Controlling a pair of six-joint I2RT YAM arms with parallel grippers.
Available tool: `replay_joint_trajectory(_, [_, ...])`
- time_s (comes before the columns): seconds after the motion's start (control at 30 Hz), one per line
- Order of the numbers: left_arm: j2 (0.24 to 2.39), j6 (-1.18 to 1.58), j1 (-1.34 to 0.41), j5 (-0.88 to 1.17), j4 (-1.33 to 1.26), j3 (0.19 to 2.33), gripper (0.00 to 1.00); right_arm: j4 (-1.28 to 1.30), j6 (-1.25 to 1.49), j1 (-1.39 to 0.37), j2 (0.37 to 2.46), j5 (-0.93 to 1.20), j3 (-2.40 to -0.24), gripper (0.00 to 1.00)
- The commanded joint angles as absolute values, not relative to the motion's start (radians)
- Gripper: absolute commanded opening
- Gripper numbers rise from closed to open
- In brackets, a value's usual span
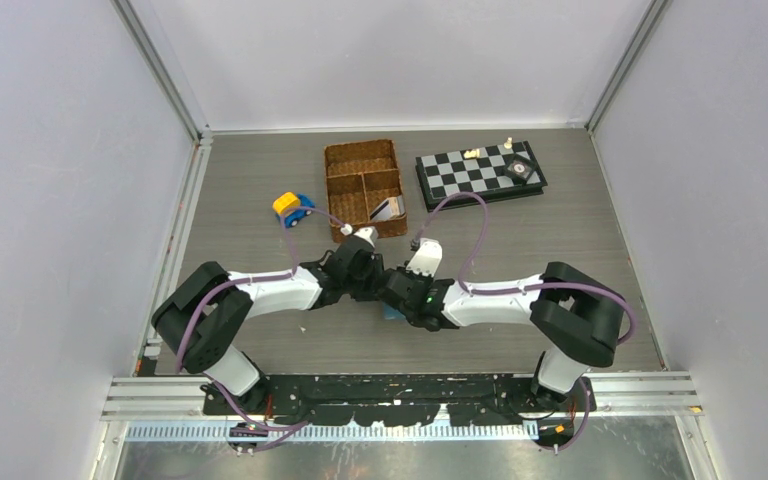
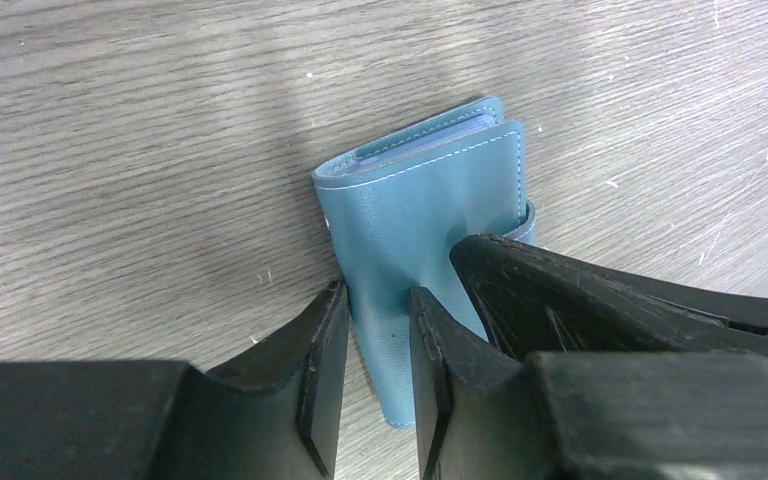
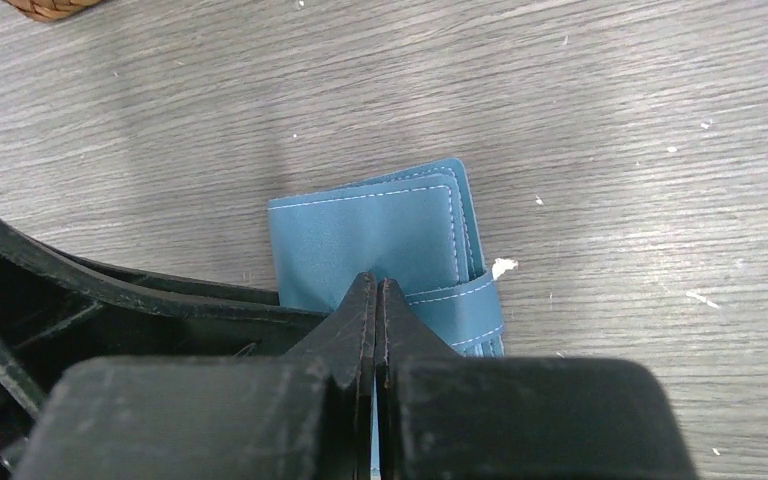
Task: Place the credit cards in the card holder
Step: Close the card holder at the center of the board.
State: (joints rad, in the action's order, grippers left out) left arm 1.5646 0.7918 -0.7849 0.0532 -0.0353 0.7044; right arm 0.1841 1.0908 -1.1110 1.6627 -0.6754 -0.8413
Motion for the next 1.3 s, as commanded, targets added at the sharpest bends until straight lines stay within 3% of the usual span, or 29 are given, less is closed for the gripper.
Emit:
replay_joint_trajectory(0.0, [1.558, 0.808, -0.778, 0.027, 0.008, 0.709, 0.28, 0.467, 1.166, -1.164, 1.74, -0.561, -0.745, 0.01])
replay_joint_trajectory(0.37, [1.53, 0.811, -0.773, -0.024, 0.072, 0.748, 0.26, 0.367, 1.242, -1.197, 1.724, -0.565, -0.66, 0.01])
replay_joint_trajectory(0.6, [1.52, 0.82, -0.772, -0.058, 0.091, 0.758, 0.26, 0.268, 1.27, -1.233, 1.839, -0.626, -0.681, 0.01])
replay_joint_trajectory(1.0, [1.468, 0.833, -0.772, -0.063, 0.1, 0.717, 0.26, 0.273, 1.527, -1.377, 1.924, -0.748, -0.64, 0.01])
replay_joint_trajectory(1.17, [1.431, 0.781, -0.77, -0.076, 0.171, 0.754, 0.33, 0.274, 1.391, -1.376, 1.789, -0.783, -0.654, 0.0])
replay_joint_trajectory(1.27, [1.392, 0.739, -0.759, -0.093, 0.235, 0.785, 0.44, 0.298, 1.271, -1.367, 1.681, -0.77, -0.687, 0.05])
